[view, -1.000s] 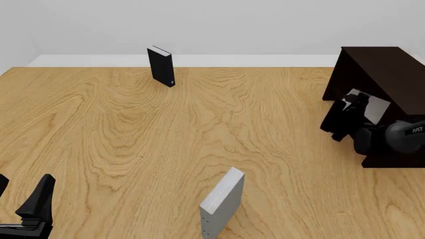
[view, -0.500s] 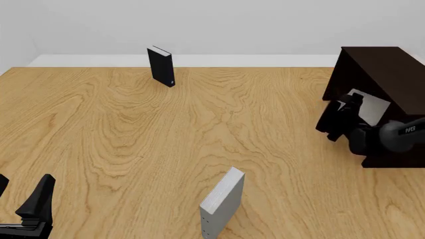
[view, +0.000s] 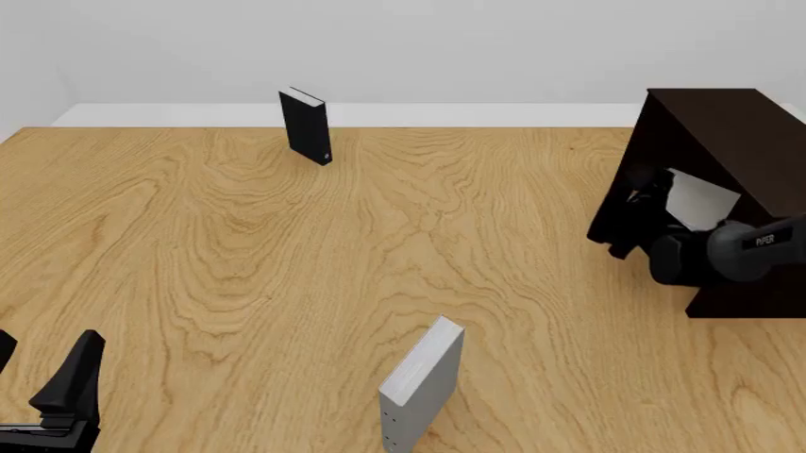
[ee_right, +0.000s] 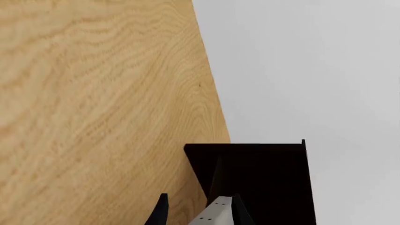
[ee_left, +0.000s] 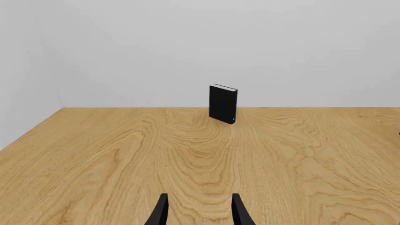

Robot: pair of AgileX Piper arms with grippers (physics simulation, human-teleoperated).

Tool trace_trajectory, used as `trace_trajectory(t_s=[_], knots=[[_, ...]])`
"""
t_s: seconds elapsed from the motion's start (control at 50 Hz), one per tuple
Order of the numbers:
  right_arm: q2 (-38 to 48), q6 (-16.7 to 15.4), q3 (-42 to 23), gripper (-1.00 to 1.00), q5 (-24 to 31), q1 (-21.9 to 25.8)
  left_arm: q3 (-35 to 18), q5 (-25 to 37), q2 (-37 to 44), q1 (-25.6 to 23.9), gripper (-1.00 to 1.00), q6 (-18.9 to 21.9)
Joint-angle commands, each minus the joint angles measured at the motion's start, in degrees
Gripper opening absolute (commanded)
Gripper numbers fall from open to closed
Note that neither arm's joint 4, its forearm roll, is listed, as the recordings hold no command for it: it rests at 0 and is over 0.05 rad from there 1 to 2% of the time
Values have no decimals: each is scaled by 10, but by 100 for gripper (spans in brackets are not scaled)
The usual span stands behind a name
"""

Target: Pick up the book on the right and place it on the cabinet shelf.

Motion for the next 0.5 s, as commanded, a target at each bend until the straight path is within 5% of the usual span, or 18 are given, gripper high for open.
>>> trace_trajectory(t_s=[0.02,0.5], knots=[[0,1,-15,100,9,7,0,0,0,0,100,0],[-13,-5,-2,100,-4,-11,0,0,0,0,100,0]])
